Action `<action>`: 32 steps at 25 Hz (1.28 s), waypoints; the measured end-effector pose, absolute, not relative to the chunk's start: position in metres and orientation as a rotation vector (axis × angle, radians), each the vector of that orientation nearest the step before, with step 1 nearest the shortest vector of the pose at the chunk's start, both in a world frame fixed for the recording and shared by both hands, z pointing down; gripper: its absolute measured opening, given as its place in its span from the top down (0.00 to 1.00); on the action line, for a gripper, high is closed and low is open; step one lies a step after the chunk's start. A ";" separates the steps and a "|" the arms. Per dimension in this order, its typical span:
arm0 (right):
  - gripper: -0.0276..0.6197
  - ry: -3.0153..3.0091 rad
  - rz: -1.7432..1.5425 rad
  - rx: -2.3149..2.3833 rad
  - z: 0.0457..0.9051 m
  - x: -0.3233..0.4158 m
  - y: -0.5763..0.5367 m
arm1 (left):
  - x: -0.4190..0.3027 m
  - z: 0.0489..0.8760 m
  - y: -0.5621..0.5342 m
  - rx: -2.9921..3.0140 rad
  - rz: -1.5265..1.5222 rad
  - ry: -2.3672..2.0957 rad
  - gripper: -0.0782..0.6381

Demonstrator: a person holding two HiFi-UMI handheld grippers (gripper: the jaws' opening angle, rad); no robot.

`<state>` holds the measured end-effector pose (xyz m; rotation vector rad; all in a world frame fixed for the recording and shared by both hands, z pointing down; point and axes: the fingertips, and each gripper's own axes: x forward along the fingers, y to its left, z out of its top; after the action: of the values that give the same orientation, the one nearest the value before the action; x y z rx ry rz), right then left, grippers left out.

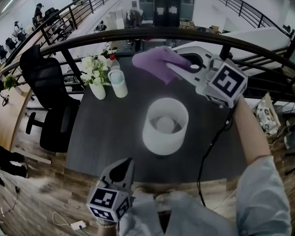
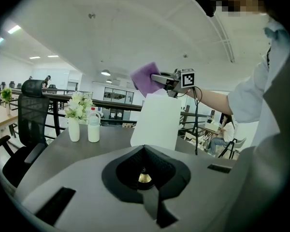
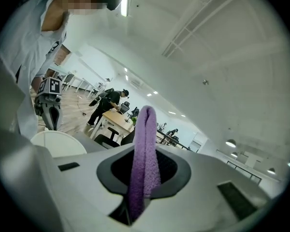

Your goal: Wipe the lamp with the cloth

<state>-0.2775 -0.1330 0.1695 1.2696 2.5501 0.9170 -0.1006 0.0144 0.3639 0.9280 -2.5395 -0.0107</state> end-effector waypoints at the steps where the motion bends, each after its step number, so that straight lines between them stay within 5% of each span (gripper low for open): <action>1: 0.88 2.547 0.927 1.280 0.170 -0.279 -0.134 | -0.101 0.364 0.013 0.927 -0.007 -2.542 0.89; 14: 0.88 2.547 0.870 1.781 0.262 -0.257 -0.128 | -0.103 0.371 0.002 0.890 0.002 -2.528 0.89; 32: 0.88 2.862 0.619 1.681 0.346 -0.225 -0.179 | -0.110 0.382 -0.018 1.008 0.021 -2.418 0.89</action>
<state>-0.2250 -0.1794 0.3464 1.6811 2.8625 0.6193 -0.1096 -0.0181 0.3815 1.0075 -2.4182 0.0209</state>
